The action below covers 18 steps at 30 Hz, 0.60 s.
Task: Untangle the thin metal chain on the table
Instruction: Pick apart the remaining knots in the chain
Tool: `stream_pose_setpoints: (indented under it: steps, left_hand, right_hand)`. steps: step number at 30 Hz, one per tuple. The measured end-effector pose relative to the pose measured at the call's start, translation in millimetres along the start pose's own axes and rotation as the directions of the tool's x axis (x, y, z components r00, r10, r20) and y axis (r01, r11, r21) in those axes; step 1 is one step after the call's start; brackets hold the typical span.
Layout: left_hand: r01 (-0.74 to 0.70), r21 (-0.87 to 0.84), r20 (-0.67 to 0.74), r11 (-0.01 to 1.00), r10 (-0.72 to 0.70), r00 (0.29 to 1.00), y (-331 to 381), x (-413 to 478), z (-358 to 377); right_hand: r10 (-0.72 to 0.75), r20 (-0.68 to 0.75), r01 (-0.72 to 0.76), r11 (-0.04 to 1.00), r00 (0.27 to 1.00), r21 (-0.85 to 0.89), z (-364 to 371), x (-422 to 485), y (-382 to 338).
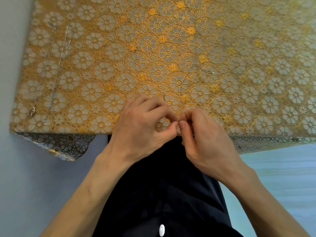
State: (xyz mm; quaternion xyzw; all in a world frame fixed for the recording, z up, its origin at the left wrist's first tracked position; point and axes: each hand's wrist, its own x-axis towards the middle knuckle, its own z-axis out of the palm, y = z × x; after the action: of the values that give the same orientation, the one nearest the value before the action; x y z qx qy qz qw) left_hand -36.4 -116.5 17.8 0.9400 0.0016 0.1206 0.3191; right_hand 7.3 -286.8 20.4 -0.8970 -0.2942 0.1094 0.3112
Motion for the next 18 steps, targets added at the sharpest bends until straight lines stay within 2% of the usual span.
stream_pose_setpoints:
  steps: [5,11,14,18]
  left_hand:
    - [-0.045,0.134,-0.037,0.990,0.051,0.998,3.2,-2.1,7.0]
    - [0.037,-0.015,-0.048,0.999,-0.038,0.998,5.7,-6.0,3.1]
    - [0.057,-0.019,-0.020,0.998,-0.057,0.998,5.3,-5.5,0.3]
    - [0.060,-0.035,-0.015,0.998,-0.060,0.998,5.8,-5.1,-2.1]
  right_hand:
    - [-0.005,-0.021,0.003,0.997,1.000,-0.072,-1.2,1.6,-3.4]
    - [-0.009,0.005,0.009,1.000,1.000,-0.009,-4.5,3.8,0.7]
    - [-0.008,0.047,0.006,0.999,0.999,0.043,-4.6,3.0,0.1]
    - [-0.027,0.033,0.026,0.999,0.999,0.033,-5.0,2.7,-1.9]
